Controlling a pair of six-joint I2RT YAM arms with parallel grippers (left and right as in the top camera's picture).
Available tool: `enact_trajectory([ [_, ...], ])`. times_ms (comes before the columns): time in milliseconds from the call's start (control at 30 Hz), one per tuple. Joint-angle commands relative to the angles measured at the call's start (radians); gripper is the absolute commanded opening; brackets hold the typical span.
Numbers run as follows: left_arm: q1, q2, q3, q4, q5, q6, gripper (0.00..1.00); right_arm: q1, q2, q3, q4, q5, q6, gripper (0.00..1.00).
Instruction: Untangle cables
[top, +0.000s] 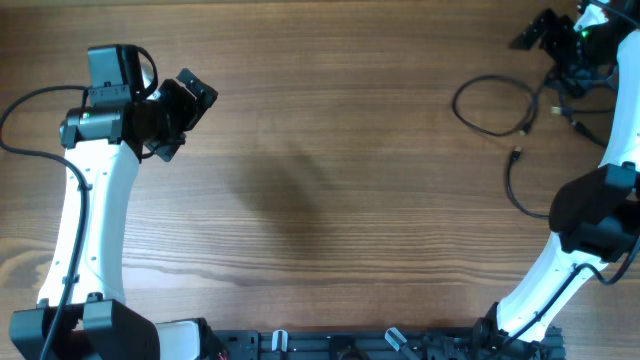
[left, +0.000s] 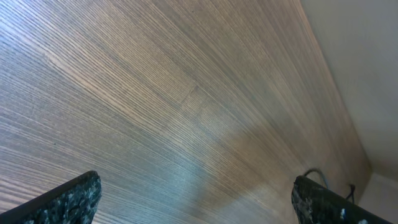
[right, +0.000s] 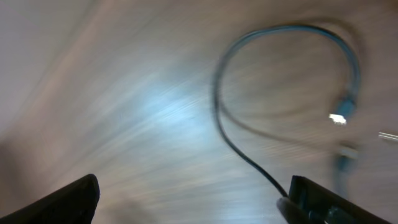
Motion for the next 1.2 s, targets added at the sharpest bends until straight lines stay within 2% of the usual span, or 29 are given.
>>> enact_trajectory([
  [0, 0.005, 0.008, 0.006, 0.002, -0.006, 0.012, 1.0, -0.03, 0.012, -0.002, 0.048, -0.409, 0.208, 0.99],
  [33, 0.005, 0.008, 0.006, 0.002, -0.006, 0.012, 1.0, -0.039, 0.012, -0.002, 0.046, -0.434, 0.323, 1.0],
  [67, 0.005, 0.008, 0.006, 0.002, -0.006, 0.012, 1.0, -0.054, 0.012, -0.002, 0.04, -0.467, 0.501, 1.0],
  [100, 0.005, 0.008, 0.006, 0.002, -0.006, 0.012, 1.0, -0.067, 0.012, -0.002, 0.039, -0.489, 0.592, 1.0],
  [267, 0.005, 0.008, 0.006, 0.002, -0.006, 0.012, 1.0, -0.125, 0.012, -0.002, 0.064, -0.541, 0.933, 1.0],
  [367, 0.005, 0.008, 0.006, 0.002, -0.006, 0.012, 1.0, -0.149, 0.012, -0.002, 0.197, -0.648, 1.001, 1.0],
  [467, 0.005, 0.008, 0.006, 0.002, -0.006, 0.012, 1.0, -0.161, 0.012, -0.002, 0.257, -0.673, 1.106, 1.0],
  [500, 0.005, 0.008, 0.006, 0.002, -0.006, 0.012, 1.0, -0.167, 0.012, -0.002, 0.373, -0.672, 1.337, 1.0],
  [533, 0.005, 0.008, 0.006, 0.002, -0.006, 0.012, 1.0, -0.169, 0.012, -0.002, 0.481, -0.658, 1.437, 1.0],
  [567, 0.005, 0.008, 0.006, 0.002, -0.006, 0.012, 1.0, -0.169, 0.012, -0.002, 0.565, -0.648, 1.508, 1.0],
  [633, 0.005, 0.008, 0.006, 0.002, -0.006, 0.012, 1.0, -0.17, 0.012, -0.002, 0.591, -0.55, 1.595, 1.0],
  [700, 0.005, 0.008, 0.006, 0.002, -0.006, 0.012, 1.0, -0.169, 0.012, -0.002, 0.548, -0.406, 1.56, 0.98],
  [800, 0.005, 0.008, 0.006, 0.002, -0.006, 0.012, 1.0, -0.163, 0.012, -0.002, 0.401, -0.393, 1.414, 0.85],
  [867, 0.005, 0.008, 0.006, 0.002, -0.006, 0.012, 1.0, -0.151, 0.012, -0.002, 0.392, -0.53, 1.316, 0.87],
  [900, 0.005, 0.008, 0.006, 0.002, -0.006, 0.012, 1.0, -0.152, 0.012, -0.002, 0.397, -0.608, 1.313, 0.84],
  [967, 0.005, 0.008, 0.006, 0.002, -0.006, 0.012, 1.0, -0.159, 0.012, -0.002, 0.481, -0.814, 1.33, 0.86],
  [1067, 0.005, 0.008, 0.006, 0.002, -0.006, 0.012, 1.0, -0.161, 0.012, -0.002, 0.484, -0.816, 1.328, 0.92],
  [1133, 0.005, 0.008, 0.006, 0.002, -0.006, 0.012, 1.0, -0.147, 0.012, -0.002, 0.476, -0.699, 1.032, 0.92],
  [1167, 0.005, 0.008, 0.006, 0.002, -0.006, 0.012, 1.0, -0.133, 0.012, -0.002, 0.475, -0.667, 0.813, 0.9],
])
